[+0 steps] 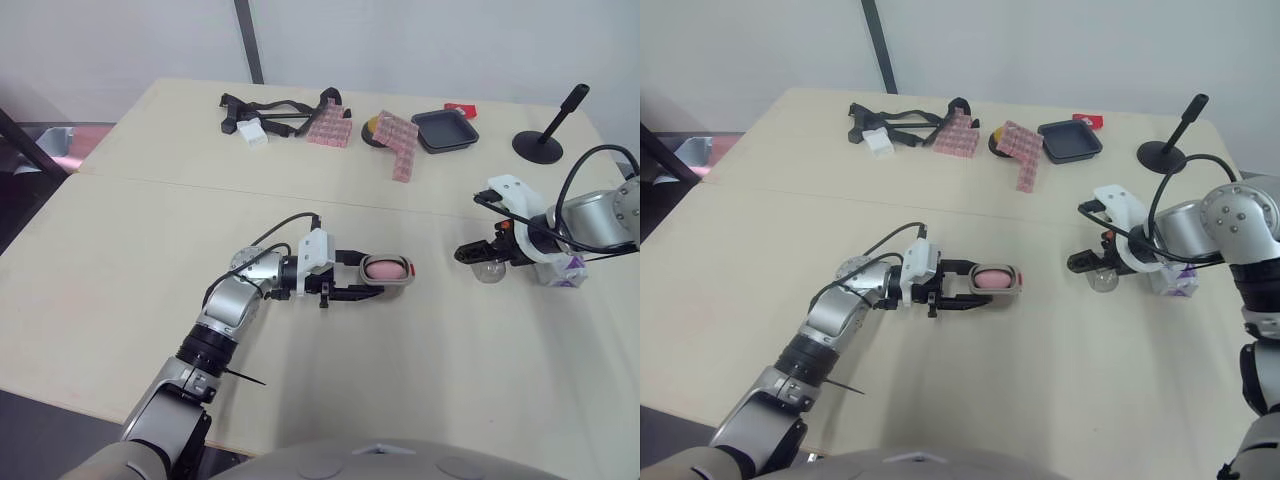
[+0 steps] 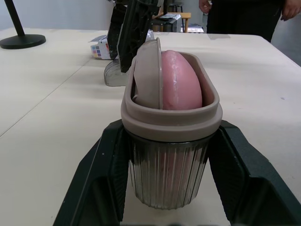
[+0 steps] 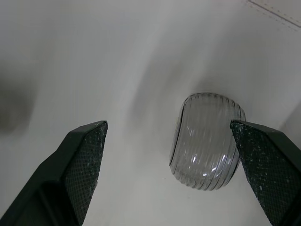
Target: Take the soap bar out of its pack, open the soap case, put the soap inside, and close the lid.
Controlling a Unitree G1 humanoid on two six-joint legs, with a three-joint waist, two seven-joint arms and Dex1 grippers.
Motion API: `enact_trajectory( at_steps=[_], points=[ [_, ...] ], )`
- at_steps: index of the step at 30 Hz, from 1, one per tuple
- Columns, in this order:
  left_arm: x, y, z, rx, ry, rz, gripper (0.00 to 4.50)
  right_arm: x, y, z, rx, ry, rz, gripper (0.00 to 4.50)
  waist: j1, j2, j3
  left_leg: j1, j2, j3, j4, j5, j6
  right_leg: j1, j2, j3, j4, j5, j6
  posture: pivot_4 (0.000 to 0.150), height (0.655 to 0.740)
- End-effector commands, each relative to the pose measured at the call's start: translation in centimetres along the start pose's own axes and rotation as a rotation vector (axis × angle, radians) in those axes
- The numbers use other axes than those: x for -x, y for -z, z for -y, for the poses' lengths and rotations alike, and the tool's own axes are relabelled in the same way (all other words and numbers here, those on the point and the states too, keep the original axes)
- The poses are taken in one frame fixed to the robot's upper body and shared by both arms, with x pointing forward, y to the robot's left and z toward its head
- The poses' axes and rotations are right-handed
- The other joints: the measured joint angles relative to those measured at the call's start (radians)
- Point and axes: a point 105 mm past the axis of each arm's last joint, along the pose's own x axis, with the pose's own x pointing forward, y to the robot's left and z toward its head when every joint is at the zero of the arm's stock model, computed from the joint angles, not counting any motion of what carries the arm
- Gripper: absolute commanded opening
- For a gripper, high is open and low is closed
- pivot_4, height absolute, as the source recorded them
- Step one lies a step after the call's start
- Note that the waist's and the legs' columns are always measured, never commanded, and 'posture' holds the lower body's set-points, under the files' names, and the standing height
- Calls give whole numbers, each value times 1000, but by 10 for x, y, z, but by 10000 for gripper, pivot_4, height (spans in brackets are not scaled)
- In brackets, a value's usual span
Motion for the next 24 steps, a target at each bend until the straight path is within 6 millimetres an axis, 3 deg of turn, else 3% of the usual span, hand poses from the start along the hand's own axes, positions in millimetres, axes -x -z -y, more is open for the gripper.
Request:
enact_trajectory(
  at_steps=[1,10,24],
  points=[
    [-2,-11,-2,-49,4,26,19273,1,1,1,-6,1,-8,44761,1,0,0,0,0,0,0,0,0,0,0,0,0,0,0,1500,7398],
    [-4,-12,-3,-44,5,27,19273,3,11,8,6,39,-35,44761,8,0,0,-1,0,0,0,0,0,0,0,0,0,0,0,1500,7398],
    [-5,-12,-2,-32,7,29,19273,19,7,17,10,73,-2,44761,7,0,0,-2,0,0,0,0,0,-1,1,0,0,0,0,1500,7398]
  ],
)
